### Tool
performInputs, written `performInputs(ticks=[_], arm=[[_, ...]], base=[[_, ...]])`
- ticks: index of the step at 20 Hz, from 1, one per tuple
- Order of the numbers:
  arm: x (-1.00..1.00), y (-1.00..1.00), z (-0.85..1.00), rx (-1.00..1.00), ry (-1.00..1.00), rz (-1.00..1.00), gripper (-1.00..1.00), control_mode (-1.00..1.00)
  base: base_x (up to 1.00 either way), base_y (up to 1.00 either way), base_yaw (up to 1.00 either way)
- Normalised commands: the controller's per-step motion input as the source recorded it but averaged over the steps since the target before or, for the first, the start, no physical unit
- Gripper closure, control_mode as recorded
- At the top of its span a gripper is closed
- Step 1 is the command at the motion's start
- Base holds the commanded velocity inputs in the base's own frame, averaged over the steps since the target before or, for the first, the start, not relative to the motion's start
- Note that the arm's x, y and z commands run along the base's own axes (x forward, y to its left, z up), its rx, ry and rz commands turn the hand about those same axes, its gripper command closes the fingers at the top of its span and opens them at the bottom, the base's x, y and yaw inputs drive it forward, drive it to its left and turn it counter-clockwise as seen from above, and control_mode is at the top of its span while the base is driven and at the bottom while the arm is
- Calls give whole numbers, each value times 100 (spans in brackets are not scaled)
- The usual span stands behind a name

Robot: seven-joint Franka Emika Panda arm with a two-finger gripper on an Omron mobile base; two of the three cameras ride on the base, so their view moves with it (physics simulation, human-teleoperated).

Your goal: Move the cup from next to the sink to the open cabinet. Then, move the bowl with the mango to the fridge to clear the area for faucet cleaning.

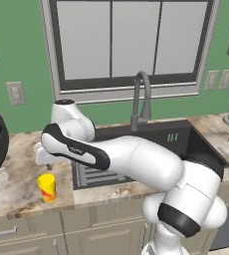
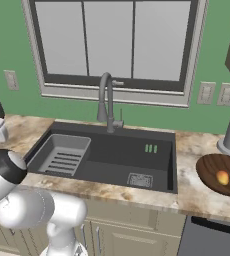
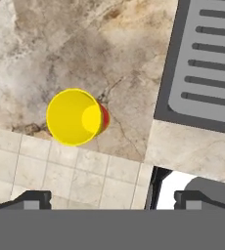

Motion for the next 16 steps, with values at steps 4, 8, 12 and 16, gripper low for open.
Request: performInputs(ticks=[4, 8, 12, 16], arm=[[0, 11, -41, -1, 0, 1, -100, -100], [1, 1, -28, 0, -1, 1, -100, -100], [0, 0, -25, 0, -2, 1, -100, -100], [4, 0, -24, 0, -2, 1, -100, -100]], base=[[0, 0, 0], [0, 0, 0], [0, 0, 0], [0, 0, 0]])
